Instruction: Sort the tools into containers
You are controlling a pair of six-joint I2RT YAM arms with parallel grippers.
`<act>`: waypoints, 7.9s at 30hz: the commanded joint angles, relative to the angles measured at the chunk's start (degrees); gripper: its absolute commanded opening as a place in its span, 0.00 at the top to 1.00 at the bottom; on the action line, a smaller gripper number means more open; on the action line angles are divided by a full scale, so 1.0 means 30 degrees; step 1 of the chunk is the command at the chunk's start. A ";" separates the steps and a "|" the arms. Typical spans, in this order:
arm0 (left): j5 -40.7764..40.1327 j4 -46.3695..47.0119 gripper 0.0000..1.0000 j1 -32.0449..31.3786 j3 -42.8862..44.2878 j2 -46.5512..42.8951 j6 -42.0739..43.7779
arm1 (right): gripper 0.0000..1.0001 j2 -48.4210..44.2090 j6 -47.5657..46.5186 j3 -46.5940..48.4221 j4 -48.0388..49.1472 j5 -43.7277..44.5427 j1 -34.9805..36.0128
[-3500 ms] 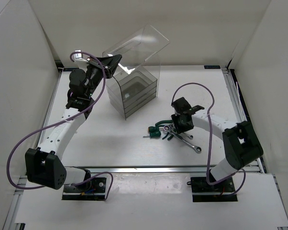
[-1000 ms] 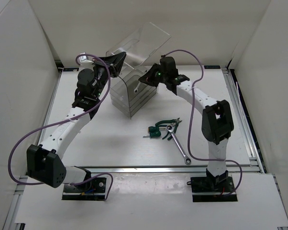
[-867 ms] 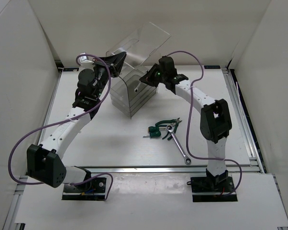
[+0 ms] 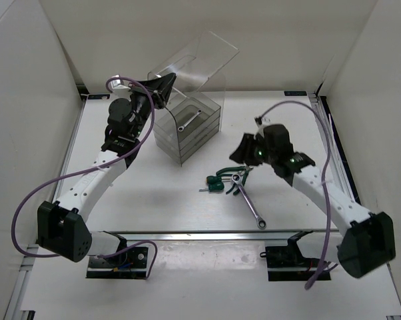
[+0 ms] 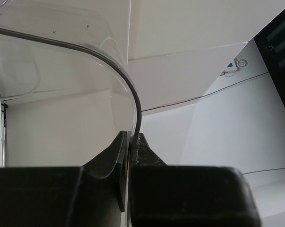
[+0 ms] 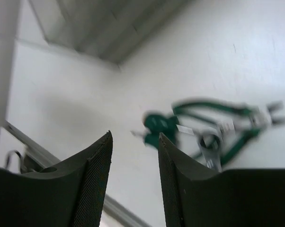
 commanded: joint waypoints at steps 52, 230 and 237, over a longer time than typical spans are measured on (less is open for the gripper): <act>0.0138 -0.0525 0.90 -0.0415 -0.2892 -0.1501 -0.3042 | 1.00 -0.0351 0.1675 -0.0423 -0.0351 -0.2171 0.1164; 0.1075 0.0909 0.01 0.1752 -0.5645 -0.3496 1.4011 | 1.00 1.4718 1.8200 -0.3519 2.7719 -0.5375 -0.2262; 0.0490 0.2491 0.01 0.1869 -0.5850 -0.2323 1.2955 | 1.00 1.2199 1.7263 -0.6475 2.6609 -0.6107 -0.2994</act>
